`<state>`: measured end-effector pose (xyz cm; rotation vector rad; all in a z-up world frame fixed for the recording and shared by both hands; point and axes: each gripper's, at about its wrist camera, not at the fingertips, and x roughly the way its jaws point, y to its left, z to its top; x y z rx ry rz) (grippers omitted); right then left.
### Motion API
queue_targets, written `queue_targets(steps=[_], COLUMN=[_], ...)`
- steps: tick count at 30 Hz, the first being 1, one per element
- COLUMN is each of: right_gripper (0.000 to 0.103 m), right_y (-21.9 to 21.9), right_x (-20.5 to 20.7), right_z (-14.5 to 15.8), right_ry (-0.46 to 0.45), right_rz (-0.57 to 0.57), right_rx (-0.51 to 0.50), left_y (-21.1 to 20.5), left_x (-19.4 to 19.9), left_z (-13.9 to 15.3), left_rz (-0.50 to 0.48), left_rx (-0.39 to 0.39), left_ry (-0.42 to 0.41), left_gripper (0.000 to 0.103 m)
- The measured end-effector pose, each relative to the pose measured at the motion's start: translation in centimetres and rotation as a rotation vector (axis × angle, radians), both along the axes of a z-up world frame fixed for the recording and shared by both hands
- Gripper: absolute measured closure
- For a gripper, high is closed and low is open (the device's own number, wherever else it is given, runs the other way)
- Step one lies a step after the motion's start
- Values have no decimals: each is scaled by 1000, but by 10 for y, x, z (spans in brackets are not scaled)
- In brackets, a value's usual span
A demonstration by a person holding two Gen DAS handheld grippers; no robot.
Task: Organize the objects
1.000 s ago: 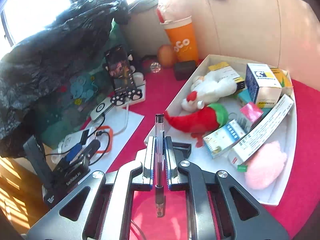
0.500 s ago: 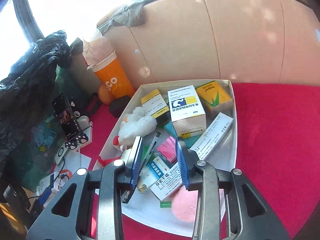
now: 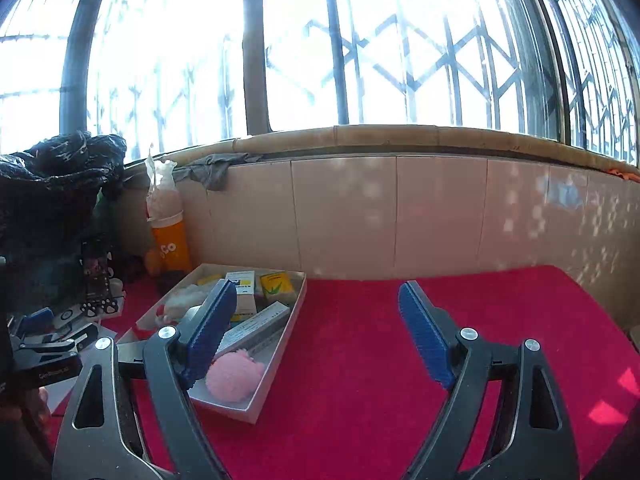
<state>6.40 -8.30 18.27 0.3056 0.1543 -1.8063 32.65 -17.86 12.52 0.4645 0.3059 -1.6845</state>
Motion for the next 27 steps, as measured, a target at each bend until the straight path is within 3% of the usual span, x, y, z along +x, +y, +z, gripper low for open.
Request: queue_targets(steps=[4, 7, 10, 12, 16, 27], right_gripper=[19, 19, 16, 0, 0, 0], right_y=[39, 57, 85, 104, 134, 142], right_x=[-26, -42, -56, -66, -84, -106], right_z=[5, 5, 5, 8, 13, 2], right_ry=[-49, -58, -50, -60, -78, -136], right_rz=[-108, -170, -233, -260, -310, -340], right_rx=[-68, -61, -108, -147, -217, -157], left_y=[18, 27, 34, 36, 34, 23], left_x=[-40, -67, -82, -87, -90, -78], left_z=[23, 29, 26, 22, 12, 4], left_rz=[-23, -71, -116, -120, -99, -35], left_rx=[-77, -77, -53, -22, 20, 84], left_ry=[-55, -91, -72, -51, -50, -43], left_gripper=[0, 0, 0, 0, 0, 0])
